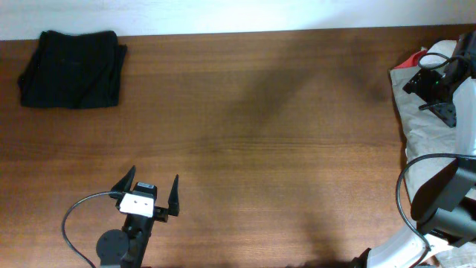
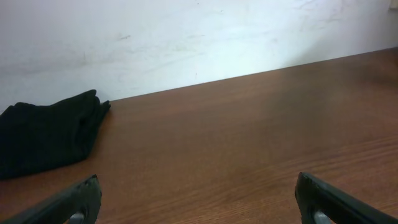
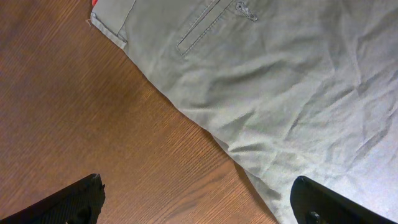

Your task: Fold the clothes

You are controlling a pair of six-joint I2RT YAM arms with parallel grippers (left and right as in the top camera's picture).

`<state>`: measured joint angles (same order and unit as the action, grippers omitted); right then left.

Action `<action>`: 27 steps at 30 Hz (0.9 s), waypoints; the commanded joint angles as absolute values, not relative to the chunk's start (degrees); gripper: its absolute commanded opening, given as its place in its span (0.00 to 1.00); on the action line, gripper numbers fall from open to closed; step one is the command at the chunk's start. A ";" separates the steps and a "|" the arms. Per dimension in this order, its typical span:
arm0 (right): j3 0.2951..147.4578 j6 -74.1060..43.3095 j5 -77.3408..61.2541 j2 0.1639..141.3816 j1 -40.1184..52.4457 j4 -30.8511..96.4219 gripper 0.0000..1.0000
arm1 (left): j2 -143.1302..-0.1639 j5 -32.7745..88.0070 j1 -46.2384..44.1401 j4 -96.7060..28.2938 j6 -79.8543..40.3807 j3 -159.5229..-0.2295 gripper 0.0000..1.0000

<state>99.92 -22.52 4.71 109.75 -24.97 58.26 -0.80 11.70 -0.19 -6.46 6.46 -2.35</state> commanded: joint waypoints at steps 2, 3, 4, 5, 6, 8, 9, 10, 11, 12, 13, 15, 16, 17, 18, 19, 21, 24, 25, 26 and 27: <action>100.62 -22.74 5.21 107.42 -24.77 58.24 0.99 | -0.30 11.11 0.23 -6.42 7.22 -1.76 0.99; 100.62 -22.74 5.21 105.86 -24.73 58.24 0.99 | -0.30 11.11 0.23 -6.42 7.22 -1.76 0.99; 100.62 -22.74 5.21 103.90 -24.71 58.24 0.99 | -0.30 11.11 0.23 -6.42 7.22 -1.76 0.99; 100.62 -22.74 5.21 101.45 -24.71 58.24 0.99 | -0.30 11.11 0.23 -6.42 7.22 -1.76 0.99; 100.62 -22.74 5.21 97.93 -24.45 58.24 0.99 | -0.30 11.11 0.23 -6.42 7.22 -1.76 0.99; 100.62 -22.74 5.21 89.84 -22.87 58.26 0.99 | -0.30 11.11 0.23 -6.42 7.22 -1.76 0.99; 100.62 -22.74 5.21 86.26 -21.67 58.24 0.99 | -0.30 11.11 0.23 -6.42 7.22 -1.76 0.99; 100.62 -22.74 5.21 80.84 -19.38 58.26 0.99 | -0.30 11.14 0.23 -6.42 7.22 -1.76 0.99; 100.62 -22.74 5.21 77.80 -17.69 58.26 0.99 | -0.30 11.11 0.23 -6.42 7.22 -1.76 0.99; 100.62 -22.74 5.21 73.78 -15.03 58.26 0.99 | -0.30 11.11 0.23 -6.42 7.22 -1.76 0.99; 100.62 -22.74 5.19 70.22 -12.53 58.26 0.99 | -0.30 11.09 0.23 -6.42 7.22 -1.76 0.99; 100.55 -22.74 5.19 63.72 -8.88 58.26 0.99 | -0.30 11.11 0.23 -6.42 7.22 -1.76 0.99; 100.55 -22.74 5.21 61.28 -8.43 58.28 0.99 | -0.30 11.11 0.23 -6.42 7.22 -1.76 0.99; 100.51 -22.72 5.23 58.08 -8.43 58.26 0.99 | -0.30 11.11 0.23 -6.42 7.22 -1.76 0.99; 100.51 -22.70 6.17 55.18 -8.47 58.63 0.99 | -0.30 11.11 0.23 -6.42 7.22 -1.76 0.99; 100.38 -22.70 6.33 52.31 -8.47 59.48 0.99 | -0.30 11.11 0.23 -6.42 7.22 -1.76 0.99; 97.06 -22.74 6.28 46.94 -8.45 60.07 0.98 | -0.30 11.11 0.23 -6.42 7.22 -1.76 0.99; 81.45 -22.87 6.00 37.17 -8.19 57.67 0.98 | -0.30 11.11 0.23 -6.42 7.22 -1.76 0.99; 70.59 -22.92 4.16 31.38 -8.19 52.31 0.99 | -0.30 11.11 0.23 -6.42 7.22 -1.76 0.99; 64.20 -22.92 2.68 27.92 -8.05 48.05 0.98 | -0.30 11.11 0.23 -6.42 7.22 -1.76 0.99; 57.19 -22.90 1.19 24.23 -7.60 43.00 0.99 | -0.30 11.11 0.23 -6.42 7.22 -1.76 0.99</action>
<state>69.41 -22.52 4.25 30.57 -8.60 48.47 -0.60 11.46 -0.19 -6.37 6.46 -2.22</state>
